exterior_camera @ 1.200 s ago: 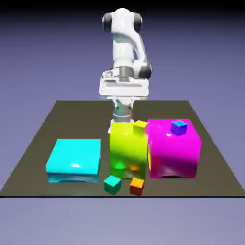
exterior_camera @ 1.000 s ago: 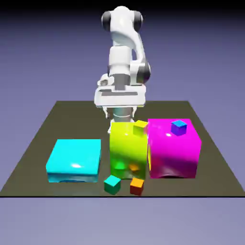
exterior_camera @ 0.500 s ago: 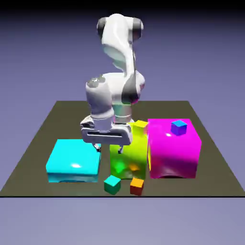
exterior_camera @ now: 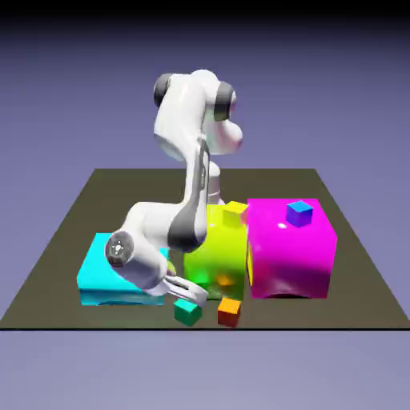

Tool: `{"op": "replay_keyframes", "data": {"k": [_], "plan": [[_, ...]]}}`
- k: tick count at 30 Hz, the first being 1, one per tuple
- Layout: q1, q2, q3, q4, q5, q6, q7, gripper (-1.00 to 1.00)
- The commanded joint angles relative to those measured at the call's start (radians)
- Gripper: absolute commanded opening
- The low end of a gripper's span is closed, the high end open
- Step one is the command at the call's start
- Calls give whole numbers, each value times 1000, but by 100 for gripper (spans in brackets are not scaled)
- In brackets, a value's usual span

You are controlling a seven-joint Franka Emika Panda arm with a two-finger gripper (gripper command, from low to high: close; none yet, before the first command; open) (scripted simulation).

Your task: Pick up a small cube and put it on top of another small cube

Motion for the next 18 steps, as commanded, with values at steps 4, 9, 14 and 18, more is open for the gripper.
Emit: {"op": "replay_keyframes", "data": {"k": [4, 9, 14, 18], "plan": [[21, 52, 5, -71, 32, 75, -17, 0], [12, 47, 1, -28, 24, 28, -7, -100], [63, -63, 48, -24, -54, -107, -59, -100], [121, -208, 142, -72, -172, -183, -130, -100]]}}
